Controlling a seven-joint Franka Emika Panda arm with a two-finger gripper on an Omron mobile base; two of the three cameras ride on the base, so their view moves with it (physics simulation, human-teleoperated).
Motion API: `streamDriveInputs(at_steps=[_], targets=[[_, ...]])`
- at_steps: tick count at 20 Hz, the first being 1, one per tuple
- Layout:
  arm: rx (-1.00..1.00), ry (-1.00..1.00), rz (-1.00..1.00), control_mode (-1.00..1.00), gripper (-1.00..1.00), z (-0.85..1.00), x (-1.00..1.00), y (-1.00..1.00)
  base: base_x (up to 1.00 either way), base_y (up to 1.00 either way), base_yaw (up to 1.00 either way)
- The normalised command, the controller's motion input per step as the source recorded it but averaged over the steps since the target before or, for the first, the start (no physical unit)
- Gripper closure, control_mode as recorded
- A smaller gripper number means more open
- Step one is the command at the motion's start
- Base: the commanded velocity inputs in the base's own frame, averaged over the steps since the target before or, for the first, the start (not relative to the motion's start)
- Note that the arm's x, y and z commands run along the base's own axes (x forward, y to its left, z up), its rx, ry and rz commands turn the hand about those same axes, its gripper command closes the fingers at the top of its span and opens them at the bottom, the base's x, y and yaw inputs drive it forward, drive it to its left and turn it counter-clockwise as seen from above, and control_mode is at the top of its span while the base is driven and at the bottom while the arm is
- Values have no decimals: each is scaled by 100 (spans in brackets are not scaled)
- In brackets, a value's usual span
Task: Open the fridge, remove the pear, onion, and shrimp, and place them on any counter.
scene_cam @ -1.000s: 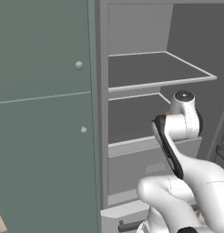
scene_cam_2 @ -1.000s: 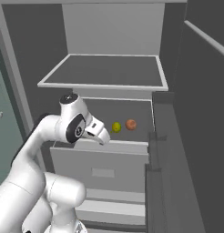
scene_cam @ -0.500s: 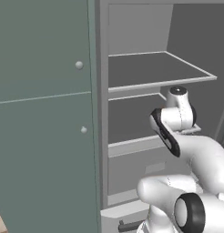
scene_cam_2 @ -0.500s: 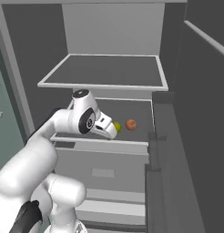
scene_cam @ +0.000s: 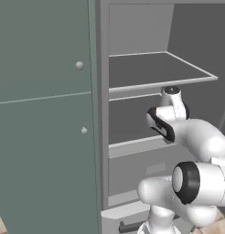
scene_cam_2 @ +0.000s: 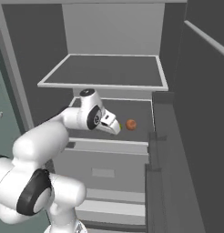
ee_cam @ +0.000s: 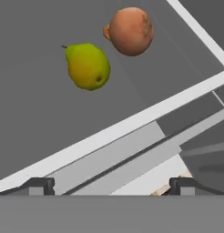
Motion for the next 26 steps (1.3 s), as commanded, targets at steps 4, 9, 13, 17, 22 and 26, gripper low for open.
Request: streamDriveInputs(at_steps=[4,9,13,17,22,26], targets=[[0,0,0,-100,-100,-19,50,-12,0,0,0],[0,0,0,-100,-100,-20,43,-6,0,0,0],[0,0,0,-100,-100,-22,29,0,0,0,0],[0,0,0,-100,-100,-18,31,0,0,0,0],[0,0,0,-100,-100,-20,32,-3,0,0,0],[0,0,0,-100,-100,-21,34,-9,0,0,0]])
